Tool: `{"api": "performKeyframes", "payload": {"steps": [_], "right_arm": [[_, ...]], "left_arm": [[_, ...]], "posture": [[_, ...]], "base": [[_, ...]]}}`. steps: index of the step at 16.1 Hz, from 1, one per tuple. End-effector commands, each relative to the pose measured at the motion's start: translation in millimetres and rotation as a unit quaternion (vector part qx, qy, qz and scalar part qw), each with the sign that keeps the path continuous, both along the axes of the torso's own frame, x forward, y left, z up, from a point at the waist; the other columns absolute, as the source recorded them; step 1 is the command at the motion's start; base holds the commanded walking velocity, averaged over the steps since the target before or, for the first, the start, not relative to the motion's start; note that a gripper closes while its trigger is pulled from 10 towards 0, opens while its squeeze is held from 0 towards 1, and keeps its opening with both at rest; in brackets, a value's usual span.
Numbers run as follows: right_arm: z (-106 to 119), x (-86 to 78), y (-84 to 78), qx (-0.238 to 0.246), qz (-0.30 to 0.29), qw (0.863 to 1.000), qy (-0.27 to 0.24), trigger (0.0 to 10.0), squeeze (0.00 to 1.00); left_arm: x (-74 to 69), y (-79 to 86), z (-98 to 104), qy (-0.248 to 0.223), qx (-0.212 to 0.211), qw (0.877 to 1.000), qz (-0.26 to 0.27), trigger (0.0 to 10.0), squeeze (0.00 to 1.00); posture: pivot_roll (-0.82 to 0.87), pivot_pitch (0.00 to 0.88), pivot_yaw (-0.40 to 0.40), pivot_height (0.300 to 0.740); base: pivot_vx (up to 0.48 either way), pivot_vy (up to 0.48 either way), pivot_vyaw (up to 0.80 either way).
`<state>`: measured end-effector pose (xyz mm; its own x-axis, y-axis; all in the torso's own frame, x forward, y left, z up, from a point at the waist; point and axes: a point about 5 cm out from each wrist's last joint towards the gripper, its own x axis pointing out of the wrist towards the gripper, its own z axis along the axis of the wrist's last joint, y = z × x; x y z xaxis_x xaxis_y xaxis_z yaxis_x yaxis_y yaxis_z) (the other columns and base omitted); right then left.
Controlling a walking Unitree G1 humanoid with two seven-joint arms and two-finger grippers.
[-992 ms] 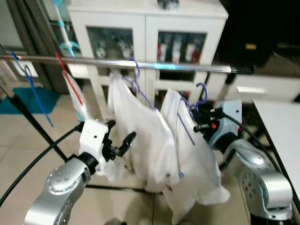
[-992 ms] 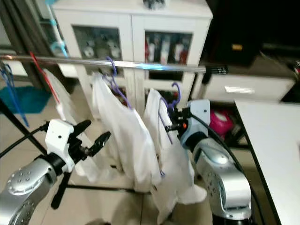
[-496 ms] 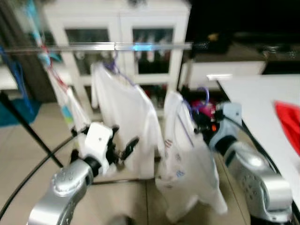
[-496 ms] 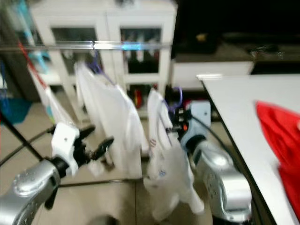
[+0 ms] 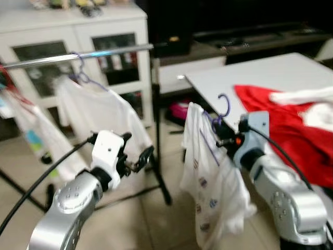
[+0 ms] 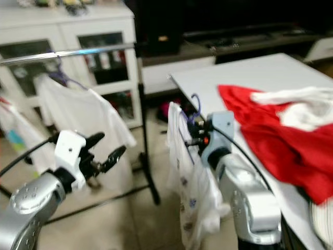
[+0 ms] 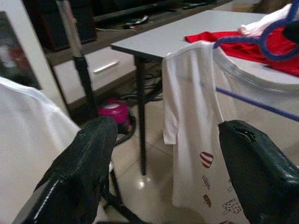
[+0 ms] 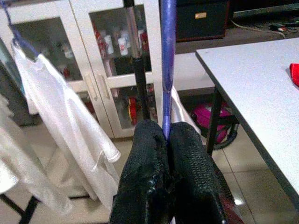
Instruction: Hang hanger
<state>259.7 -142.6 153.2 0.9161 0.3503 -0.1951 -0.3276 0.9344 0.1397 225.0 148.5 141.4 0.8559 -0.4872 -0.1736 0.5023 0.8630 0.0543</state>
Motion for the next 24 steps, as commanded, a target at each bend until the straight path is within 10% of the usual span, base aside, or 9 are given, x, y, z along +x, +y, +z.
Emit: {"api": "performKeyframes", "payload": {"steps": [1,7,9,10,12,16,24], "right_arm": [[9,2.0,3.7,0.004,0.012,1.0,-0.022,10.0,0.0],[9,2.4,11.2,0.007,0.039,0.999,-0.021,10.0,0.0],[12,4.2,15.7,0.007,0.062,0.998,-0.028,10.0,0.0],[13,4.3,16.7,0.007,0.07,0.997,-0.032,10.0,0.0],[17,2.6,16.9,0.009,0.094,0.995,-0.043,10.0,0.0],[8,3.3,6.9,0.031,0.048,0.998,-0.028,10.0,0.0],[-13,0.0,8.9,0.043,0.048,0.998,-0.001,10.0,0.0]], "left_arm": [[0.6,2.7,1,-0.002,0.007,1.0,0.007,10.0,0.0],[9.9,-0.9,-4,0.004,-0.002,1.0,0.01,10.0,0.0],[20.3,-8.0,-2,-0.01,-0.025,0.999,-0.017,10.0,0.8],[21.9,-9.6,0,-0.015,-0.029,0.999,-0.024,10.0,1.0],[23.6,-5.5,1,-0.02,-0.022,1.0,0.002,10.0,1.0],[18.8,9.2,0,-0.026,-0.041,0.995,0.083,10.0,0.02],[8.6,13.5,1,-0.039,-0.027,0.993,0.107,10.0,0.0]], "posture": [[-0.11,0.0,0.002,0.74],[-0.13,0.0,0.006,0.74],[-0.14,0.0,0.015,0.74],[-0.14,0.0,0.015,0.74],[-0.15,0.0,0.027,0.74],[-0.12,0.0,0.01,0.74],[-0.1,0.0,0.027,0.74]], "base": [[0.0,0.0,0.0],[0.0,0.0,0.0],[0.0,0.0,0.0],[0.0,0.0,0.0],[0.0,0.0,0.0],[0.0,0.0,0.0],[0.0,-0.295,0.4]]}}
